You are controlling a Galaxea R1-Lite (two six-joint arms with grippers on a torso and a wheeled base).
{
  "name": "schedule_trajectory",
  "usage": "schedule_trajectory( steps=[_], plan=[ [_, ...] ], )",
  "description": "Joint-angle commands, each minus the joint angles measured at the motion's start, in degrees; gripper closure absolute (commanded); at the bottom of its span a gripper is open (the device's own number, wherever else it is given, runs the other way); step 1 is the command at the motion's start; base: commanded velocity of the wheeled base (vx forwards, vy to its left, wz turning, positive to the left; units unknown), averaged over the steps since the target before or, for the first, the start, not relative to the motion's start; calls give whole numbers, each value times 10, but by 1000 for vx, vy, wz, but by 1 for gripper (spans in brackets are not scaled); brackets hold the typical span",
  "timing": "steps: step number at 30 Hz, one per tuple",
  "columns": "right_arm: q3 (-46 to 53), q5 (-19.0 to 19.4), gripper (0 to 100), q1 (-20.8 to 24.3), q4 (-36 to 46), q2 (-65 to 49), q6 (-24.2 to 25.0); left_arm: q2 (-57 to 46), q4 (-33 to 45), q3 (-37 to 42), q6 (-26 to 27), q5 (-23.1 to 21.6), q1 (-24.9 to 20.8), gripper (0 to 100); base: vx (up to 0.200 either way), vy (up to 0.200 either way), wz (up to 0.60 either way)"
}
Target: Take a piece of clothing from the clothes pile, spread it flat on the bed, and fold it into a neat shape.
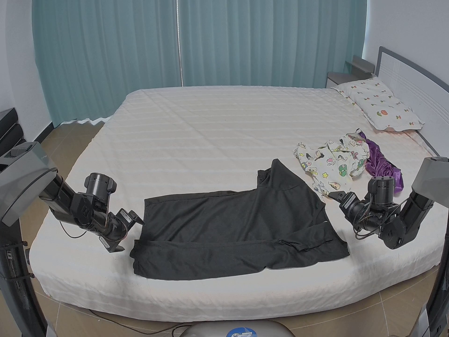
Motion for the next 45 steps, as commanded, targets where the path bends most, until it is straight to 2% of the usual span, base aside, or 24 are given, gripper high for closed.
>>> schedule_trajectory(
  steps=[1,15,22,34,41,45],
  plan=[
    [2,2,0,0,-1,11,2,-2,0,1,0,0,1,0,0,-200,0],
    [10,3,0,3,-1,16,1,-2,-1,0,0,0,3,0,0,-14,0],
    [11,2,0,5,-1,24,-1,-4,-5,-13,-56,-1,5,0,0,0,0],
    [12,2,0,6,-1,27,-1,-6,-6,-2,-52,2,5,0,0,0,0],
    [12,2,0,6,-1,26,-1,-6,-6,-2,-54,-1,7,0,200,0,0],
    [12,2,0,6,-1,26,-2,-8,-7,-4,-53,-2,7,0,0,0,0]
  ],
)
